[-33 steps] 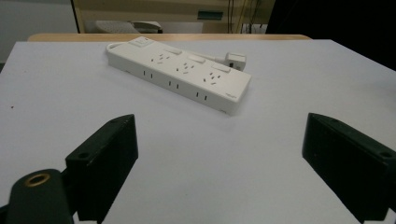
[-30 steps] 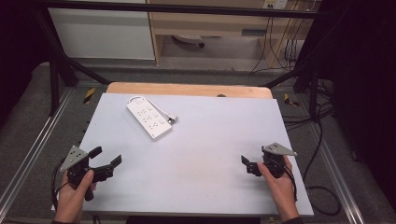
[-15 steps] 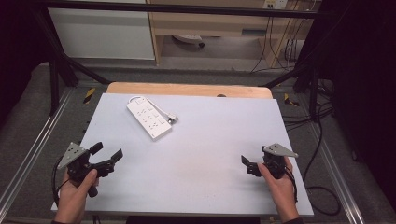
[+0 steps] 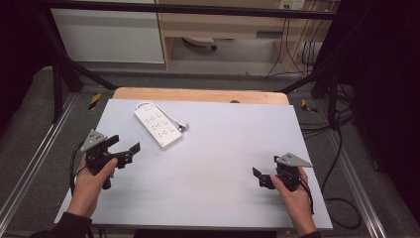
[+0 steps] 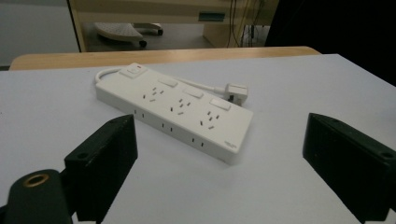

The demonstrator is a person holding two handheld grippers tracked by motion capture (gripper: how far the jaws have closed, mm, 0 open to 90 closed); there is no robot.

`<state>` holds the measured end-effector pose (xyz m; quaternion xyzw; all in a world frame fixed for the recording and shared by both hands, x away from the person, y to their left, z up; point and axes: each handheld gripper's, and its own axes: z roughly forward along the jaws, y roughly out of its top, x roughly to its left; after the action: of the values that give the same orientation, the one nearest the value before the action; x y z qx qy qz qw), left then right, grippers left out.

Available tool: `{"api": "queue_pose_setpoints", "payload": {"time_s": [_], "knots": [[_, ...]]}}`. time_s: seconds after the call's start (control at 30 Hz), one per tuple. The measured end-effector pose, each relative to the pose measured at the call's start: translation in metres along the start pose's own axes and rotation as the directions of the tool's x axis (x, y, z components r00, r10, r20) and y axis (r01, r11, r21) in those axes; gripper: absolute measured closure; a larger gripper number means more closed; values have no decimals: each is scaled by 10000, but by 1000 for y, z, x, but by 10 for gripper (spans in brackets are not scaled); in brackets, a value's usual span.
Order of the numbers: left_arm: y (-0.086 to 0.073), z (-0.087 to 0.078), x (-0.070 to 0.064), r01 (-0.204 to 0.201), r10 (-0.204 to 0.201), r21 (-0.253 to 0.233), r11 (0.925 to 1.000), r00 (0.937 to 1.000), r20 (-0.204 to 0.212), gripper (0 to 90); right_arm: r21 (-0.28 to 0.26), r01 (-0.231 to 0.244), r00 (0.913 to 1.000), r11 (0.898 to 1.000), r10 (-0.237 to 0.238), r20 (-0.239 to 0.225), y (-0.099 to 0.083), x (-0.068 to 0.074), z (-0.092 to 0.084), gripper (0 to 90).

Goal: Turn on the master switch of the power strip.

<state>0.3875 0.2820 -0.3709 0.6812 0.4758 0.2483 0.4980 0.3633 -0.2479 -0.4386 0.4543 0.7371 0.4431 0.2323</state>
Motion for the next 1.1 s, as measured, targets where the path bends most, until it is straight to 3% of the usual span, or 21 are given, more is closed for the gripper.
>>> {"api": "queue_pose_setpoints", "payload": {"time_s": [0.2,0.3,0.57,0.73,1.1], "knots": [[19,12,7,98,-96,82,9999,9995,-303,108,-214,-87,10000,9997,88,29,2,-1,-5,42],[29,19,9,288,-286,57,9996,9993,-258,110,-228,-143,9999,9996,143,-3,2,-1,-4,43],[55,43,13,18,-22,-135,9999,9997,-249,102,-131,-83,9999,9999,82,-88,1,1,-5,42],[65,55,15,-155,146,-314,9994,9995,-297,101,-60,-55,9999,10000,54,-100,1,2,-2,41],[75,90,28,-239,197,-441,9987,9954,-937,109,-38,-84,9999,10000,83,-130,0,2,-3,41]]}}
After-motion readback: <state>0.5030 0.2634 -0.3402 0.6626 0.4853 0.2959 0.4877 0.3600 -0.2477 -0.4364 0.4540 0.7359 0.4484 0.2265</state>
